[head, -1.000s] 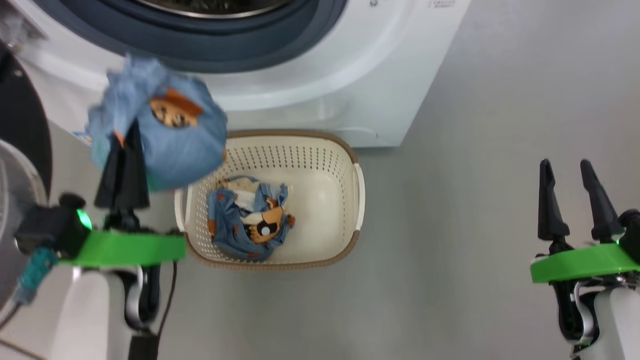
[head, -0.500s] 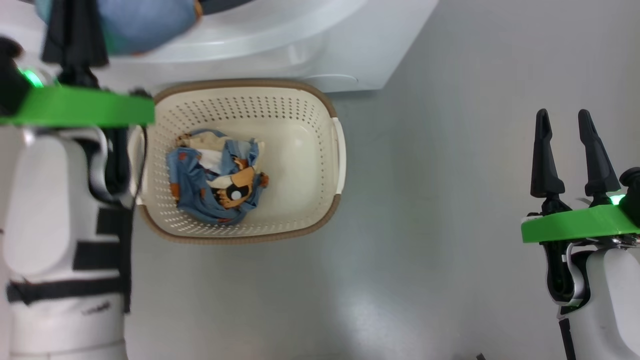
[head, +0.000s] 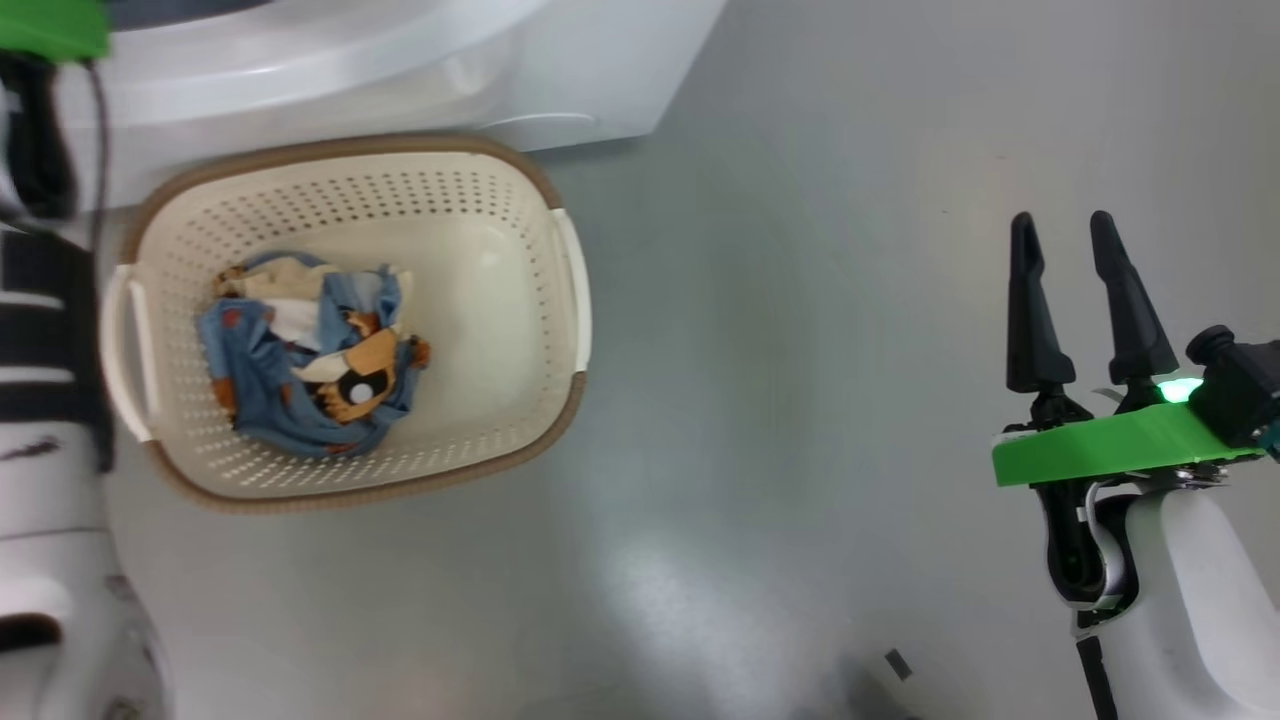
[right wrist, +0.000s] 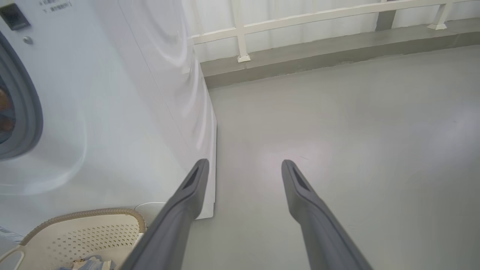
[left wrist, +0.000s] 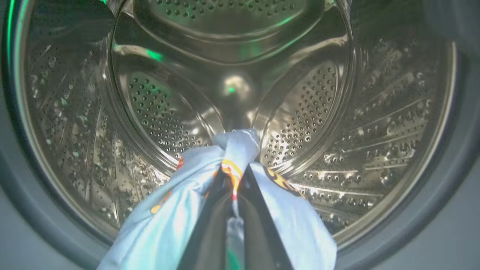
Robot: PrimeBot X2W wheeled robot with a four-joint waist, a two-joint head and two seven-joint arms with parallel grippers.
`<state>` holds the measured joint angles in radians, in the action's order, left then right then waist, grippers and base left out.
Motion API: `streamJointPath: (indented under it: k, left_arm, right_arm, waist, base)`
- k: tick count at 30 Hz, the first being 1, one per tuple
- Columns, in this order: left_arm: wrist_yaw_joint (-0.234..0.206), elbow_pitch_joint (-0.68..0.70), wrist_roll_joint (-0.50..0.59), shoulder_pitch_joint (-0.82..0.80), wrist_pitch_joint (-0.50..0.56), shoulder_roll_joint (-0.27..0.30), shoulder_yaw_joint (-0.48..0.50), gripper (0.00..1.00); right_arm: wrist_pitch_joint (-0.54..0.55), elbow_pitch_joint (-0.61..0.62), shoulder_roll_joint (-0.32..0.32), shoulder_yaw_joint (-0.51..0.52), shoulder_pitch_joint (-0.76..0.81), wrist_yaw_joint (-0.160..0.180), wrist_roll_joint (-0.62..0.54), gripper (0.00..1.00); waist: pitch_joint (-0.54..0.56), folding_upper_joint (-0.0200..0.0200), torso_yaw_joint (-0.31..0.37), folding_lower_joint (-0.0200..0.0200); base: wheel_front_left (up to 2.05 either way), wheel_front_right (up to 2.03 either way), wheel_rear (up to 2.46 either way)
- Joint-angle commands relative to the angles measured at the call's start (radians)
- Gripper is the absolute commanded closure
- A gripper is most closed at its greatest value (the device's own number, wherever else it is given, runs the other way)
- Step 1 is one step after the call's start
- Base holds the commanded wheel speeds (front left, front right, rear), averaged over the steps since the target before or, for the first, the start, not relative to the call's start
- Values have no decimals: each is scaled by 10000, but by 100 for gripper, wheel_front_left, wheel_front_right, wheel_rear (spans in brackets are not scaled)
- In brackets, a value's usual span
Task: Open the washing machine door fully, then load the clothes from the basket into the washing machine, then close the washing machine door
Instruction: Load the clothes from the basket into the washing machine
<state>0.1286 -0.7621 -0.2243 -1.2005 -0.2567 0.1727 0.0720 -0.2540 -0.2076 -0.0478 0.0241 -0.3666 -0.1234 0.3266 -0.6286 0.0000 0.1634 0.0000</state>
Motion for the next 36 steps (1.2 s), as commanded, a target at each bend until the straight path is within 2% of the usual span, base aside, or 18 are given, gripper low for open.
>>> streamJointPath:
  k: [1,4,5,6,7,14,36]
  left_arm:
    - [1,189,168,-348,-51,586,355,100]
    - [5,382,504,-581,-51,851,457,97]
    - [7,505,704,-598,-51,956,397,62]
    - [7,617,784,-591,-51,987,445,33]
    - [-3,720,840,-566,-51,991,526,0]
    - [-52,1098,1035,-363,-51,867,1028,0]
    - [19,1060,1126,1071,-51,239,1316,0]
  right_arm:
    - [-78,184,-26,-324,-125,-73,213,0]
    - [-78,202,-26,-472,-164,-73,387,0]
    - [-78,211,-26,-506,-171,-73,429,0]
    - [-78,221,-26,-537,-169,-73,459,0]
    - [-78,227,-25,-558,-155,-73,473,0]
    - [-78,201,-25,-564,-89,-73,530,0]
    - [-78,130,-24,-340,11,-73,259,0]
  waist:
    - [-206,0,524,0]
    - [-303,0,803,0]
    - [-330,0,874,0]
    - [-345,0,926,0]
    - [-354,0,958,0]
    - [-342,0,1023,0]
    - [272,0,496,0]
  base:
    - [0,0,0]
    - [0,0,0]
    - [0,0,0]
    - [0,0,0]
    - [0,0,0]
    - [0,0,0]
    - [0,0,0]
